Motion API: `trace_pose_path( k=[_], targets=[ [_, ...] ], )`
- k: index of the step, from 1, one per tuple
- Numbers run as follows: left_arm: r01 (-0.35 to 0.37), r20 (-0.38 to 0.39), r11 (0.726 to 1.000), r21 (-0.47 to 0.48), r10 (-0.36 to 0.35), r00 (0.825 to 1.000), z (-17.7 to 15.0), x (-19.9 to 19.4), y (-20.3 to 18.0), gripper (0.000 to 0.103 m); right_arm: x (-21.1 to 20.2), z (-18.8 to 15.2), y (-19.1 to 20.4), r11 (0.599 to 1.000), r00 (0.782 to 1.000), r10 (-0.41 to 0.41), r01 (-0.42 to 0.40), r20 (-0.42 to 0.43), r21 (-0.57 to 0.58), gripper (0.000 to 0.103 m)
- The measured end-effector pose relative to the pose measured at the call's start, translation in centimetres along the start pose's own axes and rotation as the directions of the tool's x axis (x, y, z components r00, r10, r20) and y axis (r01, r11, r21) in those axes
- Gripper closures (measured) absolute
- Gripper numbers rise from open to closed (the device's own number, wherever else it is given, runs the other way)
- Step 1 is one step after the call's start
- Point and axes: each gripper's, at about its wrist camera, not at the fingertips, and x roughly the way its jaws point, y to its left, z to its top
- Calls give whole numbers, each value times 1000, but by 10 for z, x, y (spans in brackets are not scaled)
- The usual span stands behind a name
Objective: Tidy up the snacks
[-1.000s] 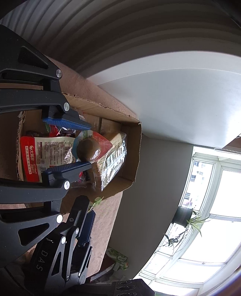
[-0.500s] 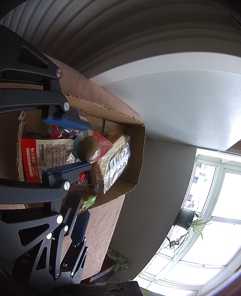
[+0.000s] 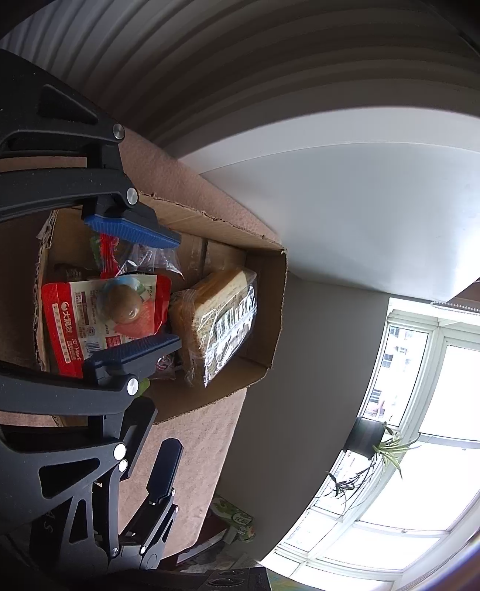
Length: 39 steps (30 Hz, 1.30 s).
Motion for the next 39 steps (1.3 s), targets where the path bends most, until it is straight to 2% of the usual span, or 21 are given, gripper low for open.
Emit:
trace_pose_path(
  k=[2, 8, 10, 17, 20, 25, 29, 36, 39],
  targets=[
    [-2, 7, 1000, -2, 2, 1000, 0, -2, 0, 48, -4, -1, -2, 1000, 1000, -17, 17, 17, -2, 17],
    [-7, 9, 1000, -8, 7, 1000, 0, -4, 0, 36, -13, -2, -9, 999, 998, -49, 49, 45, 0, 7],
    [-13, 19, 1000, -6, 13, 1000, -1, -7, -1, 30, -15, -3, -11, 998, 997, -61, 61, 52, 6, 7],
    [-37, 54, 999, 23, 36, 998, -4, -22, -13, 29, -28, -7, -19, 996, 993, -89, 88, 74, 20, 7],
    [-38, 70, 999, 34, 36, 997, -9, -31, -19, 25, -35, -9, -21, 994, 990, -106, 105, 91, 18, 7],
    [-39, 86, 998, 50, 34, 996, -17, -41, -27, 25, -45, -11, -22, 994, 987, -113, 111, 113, 23, 7],
    [-47, 92, 997, 64, 41, 995, -24, -47, -33, 25, -51, -15, -21, 989, 980, -149, 149, 131, 12, 7],
    [-63, 116, 997, 46, 57, 992, -33, -60, -35, 25, -64, -23, -19, 987, 974, -161, 160, 156, 22, 7],
    [-69, 117, 997, 42, 64, 991, -34, -62, -38, 25, -71, -26, -17, 986, 970, -167, 167, 177, 19, 3]
  ],
)
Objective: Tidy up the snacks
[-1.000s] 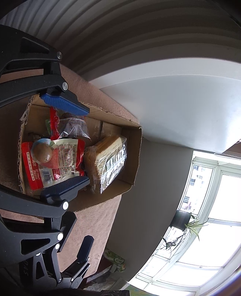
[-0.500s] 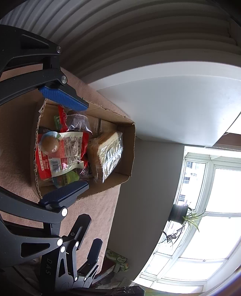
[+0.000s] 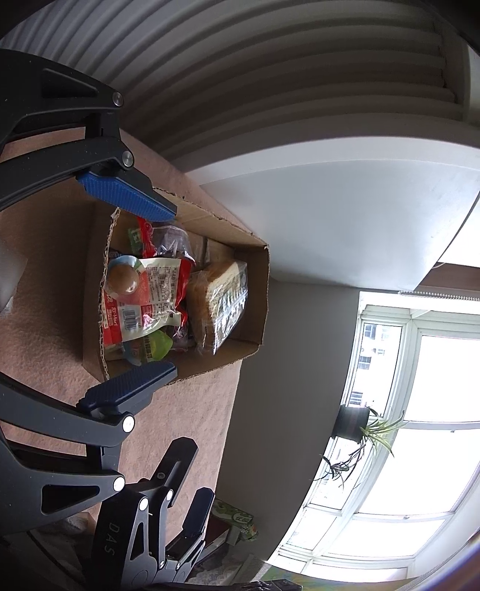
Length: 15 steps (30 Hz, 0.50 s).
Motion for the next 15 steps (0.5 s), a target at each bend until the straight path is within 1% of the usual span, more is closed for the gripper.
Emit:
trace_pose_path(
  k=[1, 5, 15],
  targets=[
    [-3, 1, 1000, 1, 3, 1000, 0, -1, -1, 25, -2, 0, 1, 1000, 1000, -2, 2, 10, -3, 0],
    [0, 1, 1000, 0, 0, 1000, 0, -2, -3, 24, -8, -1, 4, 1000, 999, -16, 17, 35, -24, 0],
    [-12, 0, 1000, 0, 12, 1000, -2, -1, -5, 23, -4, -3, 1, 1000, 1000, -13, 14, 14, -19, 0]
  ],
)
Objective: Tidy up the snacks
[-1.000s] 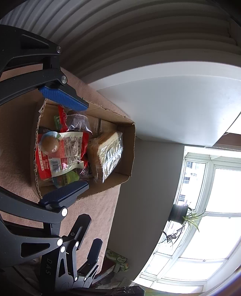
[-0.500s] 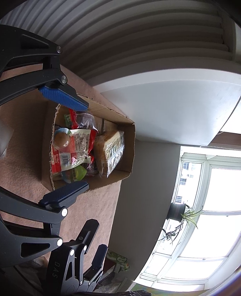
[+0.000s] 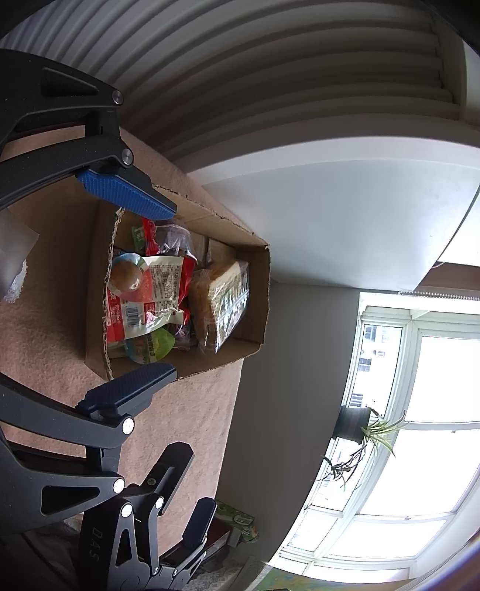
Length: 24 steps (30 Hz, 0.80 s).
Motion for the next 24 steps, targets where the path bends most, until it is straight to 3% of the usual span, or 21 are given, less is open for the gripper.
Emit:
trace_pose_path(
  k=[24],
  targets=[
    [-4, -5, 1000, 7, 4, 1000, -2, -1, -4, 23, 6, -3, -4, 1000, 1000, 3, -2, -29, 29, 0]
  ],
)
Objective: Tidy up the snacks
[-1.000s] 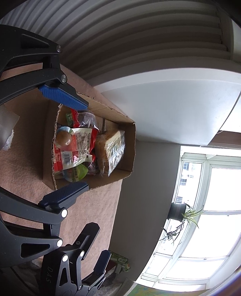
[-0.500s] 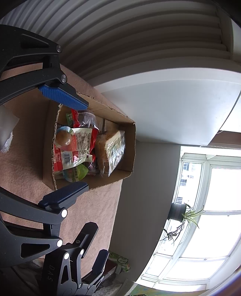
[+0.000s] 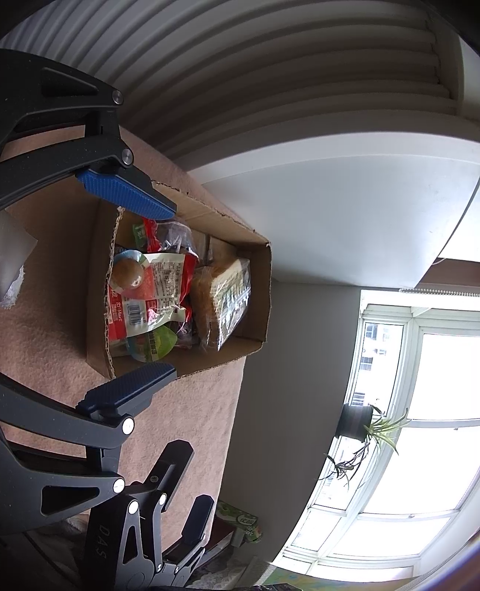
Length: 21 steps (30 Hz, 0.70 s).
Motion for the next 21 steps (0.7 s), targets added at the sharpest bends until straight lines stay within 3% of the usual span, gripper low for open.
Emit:
trace_pose_path(
  k=[21],
  targets=[
    [0, -3, 1000, 12, 1, 1000, -1, 1, -4, 23, 1, -1, -1, 1000, 1000, -5, 5, -11, 5, 0]
  ],
)
